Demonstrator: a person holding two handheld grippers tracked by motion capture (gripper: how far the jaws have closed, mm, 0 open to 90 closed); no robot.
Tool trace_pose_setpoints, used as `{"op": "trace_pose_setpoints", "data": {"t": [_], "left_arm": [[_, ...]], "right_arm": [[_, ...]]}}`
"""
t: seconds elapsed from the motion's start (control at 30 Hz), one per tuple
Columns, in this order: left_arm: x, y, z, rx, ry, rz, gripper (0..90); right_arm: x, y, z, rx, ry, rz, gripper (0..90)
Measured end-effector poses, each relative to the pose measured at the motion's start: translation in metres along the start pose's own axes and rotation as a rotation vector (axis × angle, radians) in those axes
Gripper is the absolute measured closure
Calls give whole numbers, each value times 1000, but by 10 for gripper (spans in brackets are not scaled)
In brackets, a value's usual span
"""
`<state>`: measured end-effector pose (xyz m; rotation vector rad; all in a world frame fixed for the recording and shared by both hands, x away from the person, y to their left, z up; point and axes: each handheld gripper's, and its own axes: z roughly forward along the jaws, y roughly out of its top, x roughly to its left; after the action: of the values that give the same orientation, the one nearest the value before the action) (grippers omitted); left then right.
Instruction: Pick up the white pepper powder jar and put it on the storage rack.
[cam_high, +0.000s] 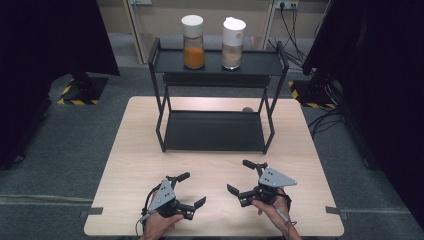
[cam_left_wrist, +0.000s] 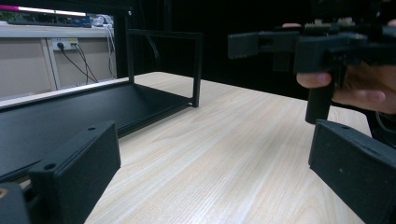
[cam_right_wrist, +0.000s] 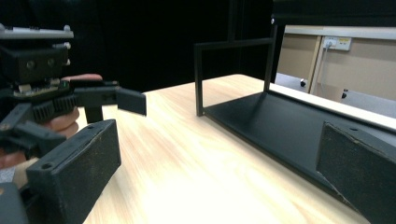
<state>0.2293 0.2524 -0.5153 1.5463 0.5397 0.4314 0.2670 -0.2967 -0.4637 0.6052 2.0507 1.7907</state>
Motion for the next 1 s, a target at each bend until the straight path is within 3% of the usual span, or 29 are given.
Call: {"op": "trace_pose_setpoints", "data": {"t": [0.33, 1.0], "left_arm": [[1, -1, -1, -5, 18, -10, 16], [0, -1, -2, -10, 26, -4, 16]], "right_arm": [[-1, -18, -4, 22, -3, 40, 4], [-2, -24, -9, 14, -27, 59, 4]]}}
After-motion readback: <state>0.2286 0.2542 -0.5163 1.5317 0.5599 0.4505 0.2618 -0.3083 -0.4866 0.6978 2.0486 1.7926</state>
